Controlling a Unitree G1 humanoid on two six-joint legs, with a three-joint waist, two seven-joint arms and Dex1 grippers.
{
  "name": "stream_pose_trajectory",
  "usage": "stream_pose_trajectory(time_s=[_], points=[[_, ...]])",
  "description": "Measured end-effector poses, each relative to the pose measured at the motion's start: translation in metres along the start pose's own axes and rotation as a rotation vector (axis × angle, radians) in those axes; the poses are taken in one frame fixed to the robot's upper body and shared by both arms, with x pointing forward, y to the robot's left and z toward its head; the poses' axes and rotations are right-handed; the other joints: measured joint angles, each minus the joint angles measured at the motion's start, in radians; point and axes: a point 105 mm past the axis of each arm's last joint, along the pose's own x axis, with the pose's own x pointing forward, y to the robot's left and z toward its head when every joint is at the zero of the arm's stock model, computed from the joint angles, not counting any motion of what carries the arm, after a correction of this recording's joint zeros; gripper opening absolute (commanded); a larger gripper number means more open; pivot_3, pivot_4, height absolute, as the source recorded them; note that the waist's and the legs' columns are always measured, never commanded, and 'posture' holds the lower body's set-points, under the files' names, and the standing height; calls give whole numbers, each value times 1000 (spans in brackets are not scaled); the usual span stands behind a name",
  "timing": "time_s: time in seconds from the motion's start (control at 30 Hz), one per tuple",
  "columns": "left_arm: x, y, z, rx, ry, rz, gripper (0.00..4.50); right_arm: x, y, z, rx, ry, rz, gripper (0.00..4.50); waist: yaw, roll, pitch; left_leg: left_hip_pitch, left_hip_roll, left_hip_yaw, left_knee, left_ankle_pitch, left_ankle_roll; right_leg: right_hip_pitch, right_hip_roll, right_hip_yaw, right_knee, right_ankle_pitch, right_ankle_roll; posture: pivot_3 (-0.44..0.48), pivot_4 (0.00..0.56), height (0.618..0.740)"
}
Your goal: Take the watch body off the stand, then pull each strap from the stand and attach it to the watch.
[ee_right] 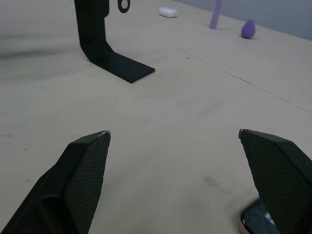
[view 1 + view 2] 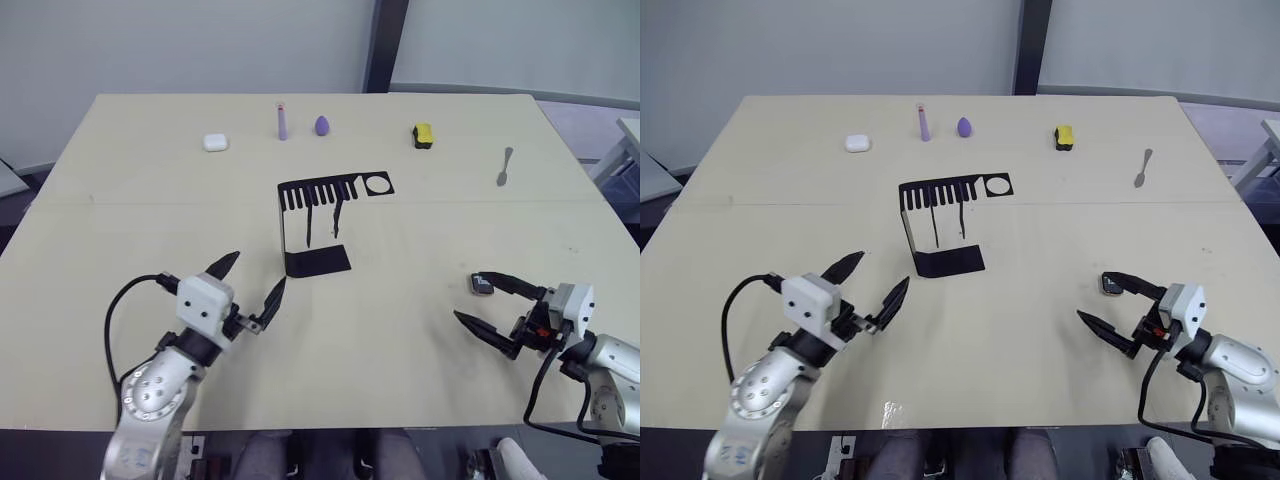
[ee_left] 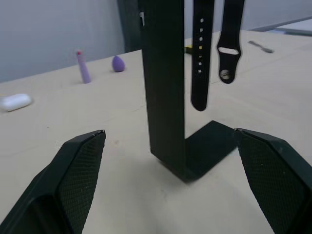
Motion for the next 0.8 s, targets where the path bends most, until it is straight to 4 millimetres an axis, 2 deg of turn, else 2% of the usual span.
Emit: stream_pose_trajectory(time_s=[0.17, 0.33, 0.5, 0.67, 0.8], points=[[9, 2, -15, 2, 51, 98, 4500, 6, -2, 6, -19, -5, -8, 4469, 6, 0, 0, -1, 2, 0, 2, 0, 1, 0, 0, -1, 0, 0, 0, 0, 150, 740], [28, -5, -14, -29, 22, 109, 4500, 16, 3, 13, -18, -12, 12, 4469, 15, 0, 0, -1, 3, 0, 2, 0, 1, -1, 0, -1, 0, 0, 0, 0, 150, 740], [37, -13, -20, -38, 32, 113, 4500, 21, 5, 15, 0, -5, 24, 4469, 16, 0, 0, -2, 3, 0, 3, 2, 4, -1, 0, -2, 0, 0, 0, 0, 150, 740], [47, -5, -10, -11, -12, 173, 4500, 24, 3, 19, 1, -8, 23, 4469, 16, 0, 0, -2, 3, 0, 3, 2, 5, -1, 0, -2, 0, 0, 0, 0, 150, 740], [52, -7, -12, -23, -10, 179, 4500, 25, 3, 21, -1, -10, 19, 4469, 16, 0, 0, -2, 3, 0, 3, 2, 5, -1, 0, -3, 0, 0, 0, 0, 150, 740]])
